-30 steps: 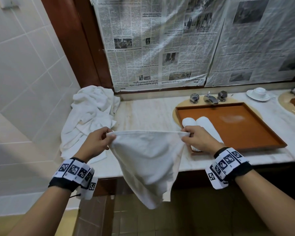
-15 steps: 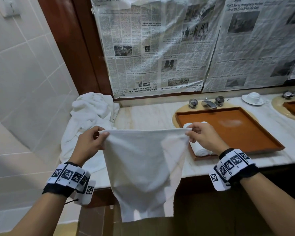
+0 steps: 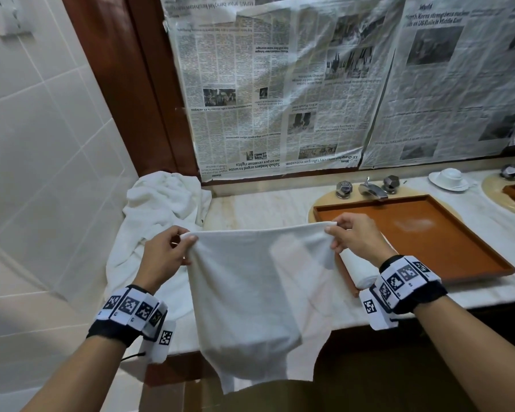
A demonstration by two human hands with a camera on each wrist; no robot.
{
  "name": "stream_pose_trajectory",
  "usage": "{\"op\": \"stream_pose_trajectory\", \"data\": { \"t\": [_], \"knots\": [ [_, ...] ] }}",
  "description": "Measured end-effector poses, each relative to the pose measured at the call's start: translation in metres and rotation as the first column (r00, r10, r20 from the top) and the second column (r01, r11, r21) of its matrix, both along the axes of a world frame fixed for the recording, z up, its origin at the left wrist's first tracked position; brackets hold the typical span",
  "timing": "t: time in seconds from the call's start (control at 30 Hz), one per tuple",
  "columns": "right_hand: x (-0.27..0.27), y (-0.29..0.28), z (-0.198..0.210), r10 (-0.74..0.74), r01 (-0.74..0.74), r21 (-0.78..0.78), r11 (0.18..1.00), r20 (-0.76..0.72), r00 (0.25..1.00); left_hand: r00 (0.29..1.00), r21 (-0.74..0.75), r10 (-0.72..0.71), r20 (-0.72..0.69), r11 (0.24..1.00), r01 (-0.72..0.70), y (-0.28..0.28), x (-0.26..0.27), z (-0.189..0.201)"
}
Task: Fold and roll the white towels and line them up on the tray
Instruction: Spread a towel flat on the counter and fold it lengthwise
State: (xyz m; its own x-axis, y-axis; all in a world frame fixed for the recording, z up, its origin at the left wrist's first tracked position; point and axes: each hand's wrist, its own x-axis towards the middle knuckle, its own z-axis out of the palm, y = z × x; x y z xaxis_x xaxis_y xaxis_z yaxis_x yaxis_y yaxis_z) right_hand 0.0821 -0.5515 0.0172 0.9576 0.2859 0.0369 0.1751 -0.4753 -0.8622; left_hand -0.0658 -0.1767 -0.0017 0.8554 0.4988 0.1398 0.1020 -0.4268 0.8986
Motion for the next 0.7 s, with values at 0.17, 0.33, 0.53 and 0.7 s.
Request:
{"op": "stream_pose_trajectory", "data": {
  "t": [0.17,0.33,0.53,0.7],
  "knots": [
    [0.030,0.006,-0.011,-0.023,0.023,0.002,1.000,-0.049,0.999,0.999,-0.020,0.001,-0.046,1.000,-0.002,0.003,0.028,-0.006],
    [0.073,0.014,-0.020,0.014,-0.015,-0.024,1.000,-0.063,0.998,0.998,-0.003,0.039,-0.055,0.999,-0.040,0.013,0.070,-0.012],
    [0.138,0.031,-0.032,0.040,-0.044,-0.028,0.999,-0.116,0.992,0.989,0.012,0.120,-0.084,0.993,-0.119,0.025,0.133,-0.030],
    [0.177,0.048,-0.043,0.057,-0.062,-0.017,0.998,-0.217,0.975,0.983,0.011,0.155,-0.103,0.988,-0.155,0.037,0.175,-0.047]
  ]
}}
